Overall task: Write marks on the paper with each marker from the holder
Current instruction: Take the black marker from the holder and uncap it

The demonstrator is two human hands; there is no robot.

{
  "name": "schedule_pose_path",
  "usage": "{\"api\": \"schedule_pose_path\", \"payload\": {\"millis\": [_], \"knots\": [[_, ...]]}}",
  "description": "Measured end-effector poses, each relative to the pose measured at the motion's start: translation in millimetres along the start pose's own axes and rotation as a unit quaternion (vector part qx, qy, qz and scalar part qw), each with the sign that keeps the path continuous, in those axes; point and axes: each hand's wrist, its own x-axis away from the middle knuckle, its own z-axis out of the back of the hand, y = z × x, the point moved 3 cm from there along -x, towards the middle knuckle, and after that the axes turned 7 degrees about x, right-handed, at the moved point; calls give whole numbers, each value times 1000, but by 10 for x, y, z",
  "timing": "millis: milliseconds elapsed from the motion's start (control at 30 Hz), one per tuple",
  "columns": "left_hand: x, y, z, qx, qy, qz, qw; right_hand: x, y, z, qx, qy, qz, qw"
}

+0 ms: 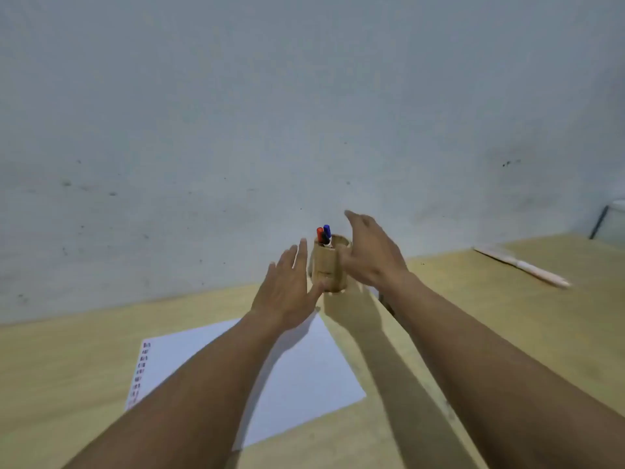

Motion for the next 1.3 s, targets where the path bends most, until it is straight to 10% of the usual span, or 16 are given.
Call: {"api": "schedule_pose_path", "payload": {"millis": [333, 1300], "knots": [[-455, -40, -450, 243, 38, 119, 962, -263, 117, -443, -16, 8, -10, 1000], [-402, -159, 151, 274, 137, 157, 939, -363, -267, 257, -216, 155, 32, 963]]}}
